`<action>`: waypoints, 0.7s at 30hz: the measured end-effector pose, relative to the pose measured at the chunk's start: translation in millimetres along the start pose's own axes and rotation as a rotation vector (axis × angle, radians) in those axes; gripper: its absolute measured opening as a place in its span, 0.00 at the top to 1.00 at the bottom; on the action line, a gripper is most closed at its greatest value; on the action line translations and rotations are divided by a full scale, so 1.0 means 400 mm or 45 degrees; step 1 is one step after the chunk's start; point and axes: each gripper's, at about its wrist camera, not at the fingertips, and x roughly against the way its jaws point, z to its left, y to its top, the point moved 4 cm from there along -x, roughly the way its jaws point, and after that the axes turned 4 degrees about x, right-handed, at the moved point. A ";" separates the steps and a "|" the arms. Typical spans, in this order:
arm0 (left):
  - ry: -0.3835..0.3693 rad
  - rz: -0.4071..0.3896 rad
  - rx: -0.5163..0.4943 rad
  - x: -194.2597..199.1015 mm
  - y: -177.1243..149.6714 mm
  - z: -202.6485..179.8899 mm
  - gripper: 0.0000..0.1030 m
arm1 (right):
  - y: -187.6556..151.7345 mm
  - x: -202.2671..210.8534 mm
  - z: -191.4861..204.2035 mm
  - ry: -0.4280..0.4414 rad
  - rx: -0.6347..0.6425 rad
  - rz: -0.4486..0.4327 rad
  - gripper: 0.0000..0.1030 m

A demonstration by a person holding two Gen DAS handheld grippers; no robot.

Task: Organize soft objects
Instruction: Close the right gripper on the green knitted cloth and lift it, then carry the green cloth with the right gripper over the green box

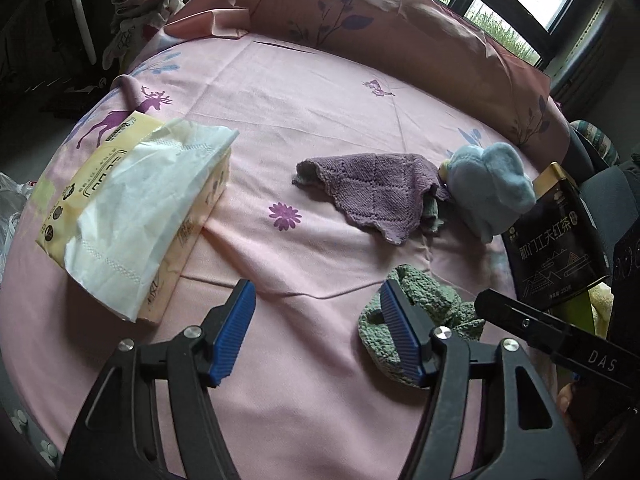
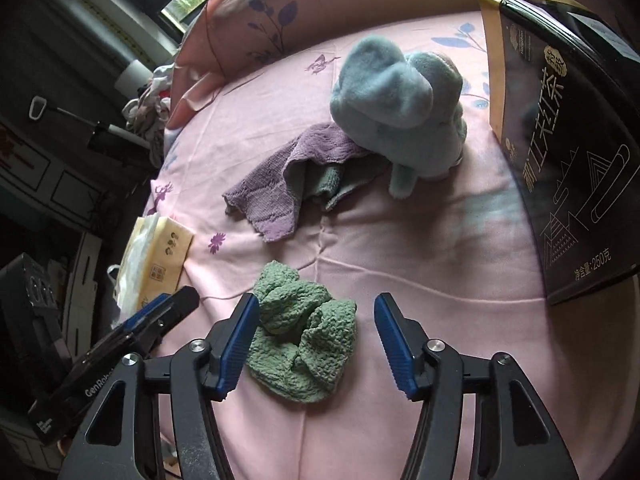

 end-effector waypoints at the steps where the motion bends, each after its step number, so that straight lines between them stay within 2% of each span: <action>1: -0.017 0.023 -0.013 -0.006 -0.006 -0.009 0.37 | -0.001 -0.003 0.000 0.017 -0.003 0.010 0.41; 5: -0.092 0.128 -0.098 -0.028 -0.038 -0.050 0.37 | -0.009 -0.012 -0.007 0.066 -0.047 0.025 0.41; 9: -0.100 0.195 -0.155 -0.056 -0.068 -0.077 0.40 | -0.016 -0.041 -0.009 0.159 -0.084 0.085 0.41; 11: -0.109 0.218 -0.164 -0.075 -0.081 -0.089 0.62 | -0.024 -0.062 -0.014 0.198 -0.130 0.122 0.44; 12: -0.105 0.226 -0.170 -0.083 -0.086 -0.096 0.71 | -0.029 -0.073 -0.016 0.207 -0.152 0.150 0.51; 15: -0.122 0.198 -0.210 -0.085 -0.094 -0.131 0.76 | -0.040 -0.092 -0.008 0.216 -0.159 0.183 0.64; 18: -0.212 0.175 -0.190 -0.065 -0.092 -0.166 0.78 | -0.038 -0.069 0.008 0.269 -0.148 0.159 0.66; 21: -0.244 0.072 -0.203 -0.020 -0.072 -0.197 0.78 | -0.023 -0.005 0.023 0.259 -0.085 0.049 0.66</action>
